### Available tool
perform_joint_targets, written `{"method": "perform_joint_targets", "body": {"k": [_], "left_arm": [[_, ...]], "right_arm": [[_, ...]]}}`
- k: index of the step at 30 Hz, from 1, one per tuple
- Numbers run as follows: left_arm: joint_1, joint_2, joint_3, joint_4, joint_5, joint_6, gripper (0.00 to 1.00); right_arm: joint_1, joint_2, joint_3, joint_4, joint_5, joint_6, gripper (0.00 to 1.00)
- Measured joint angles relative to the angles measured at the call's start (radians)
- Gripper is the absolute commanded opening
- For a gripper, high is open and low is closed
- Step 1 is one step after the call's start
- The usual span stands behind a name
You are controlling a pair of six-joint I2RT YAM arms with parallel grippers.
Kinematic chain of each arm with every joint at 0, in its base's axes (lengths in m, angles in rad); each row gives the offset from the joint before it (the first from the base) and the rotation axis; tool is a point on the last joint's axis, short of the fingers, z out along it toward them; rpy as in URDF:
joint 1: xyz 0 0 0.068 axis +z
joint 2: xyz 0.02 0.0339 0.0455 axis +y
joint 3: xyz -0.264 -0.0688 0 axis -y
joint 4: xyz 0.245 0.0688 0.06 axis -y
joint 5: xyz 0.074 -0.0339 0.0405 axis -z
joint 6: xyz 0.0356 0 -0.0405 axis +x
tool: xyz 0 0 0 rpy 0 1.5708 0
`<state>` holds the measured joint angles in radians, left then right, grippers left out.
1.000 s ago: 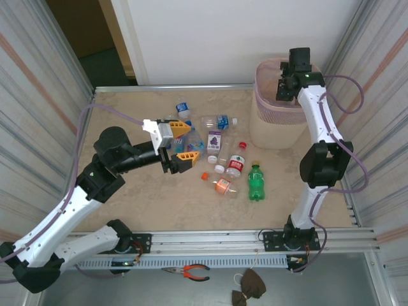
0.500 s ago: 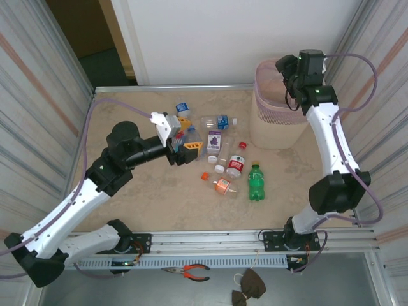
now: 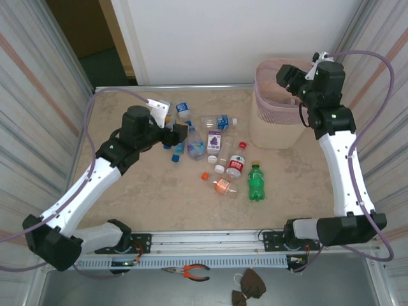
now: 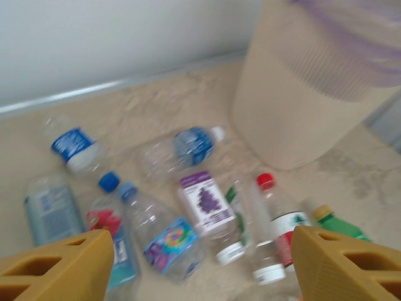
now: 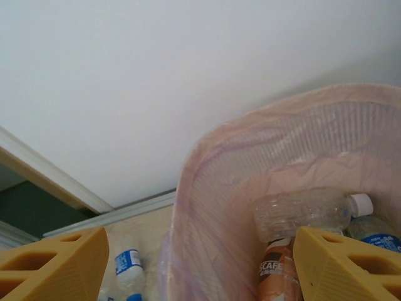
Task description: Put the plastic bottles in the bin
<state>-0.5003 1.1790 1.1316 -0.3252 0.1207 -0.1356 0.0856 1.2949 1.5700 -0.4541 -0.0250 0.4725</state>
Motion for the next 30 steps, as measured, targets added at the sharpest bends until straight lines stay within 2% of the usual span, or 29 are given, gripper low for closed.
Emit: {"method": "perform_joint_targets", "body": {"k": [6,18,30], "left_arm": [[0.116,0.17,0.077,-0.107,0.005,0.0,0.73],[0.256,0.573,0.301,-0.211,0.064,0.031,0.71],[0.269,0.947,0.699,-0.363,0.076,0.099,0.7]], "right_arm": [[0.0,-0.046,-0.034,-0.015,-0.003,-0.015,0.76],[0.006,-0.093,-0.058,-0.047,-0.002,-0.02,0.76],[0.006,-0.111,-0.082,-0.055,0.001,-0.038,0.76]]}}
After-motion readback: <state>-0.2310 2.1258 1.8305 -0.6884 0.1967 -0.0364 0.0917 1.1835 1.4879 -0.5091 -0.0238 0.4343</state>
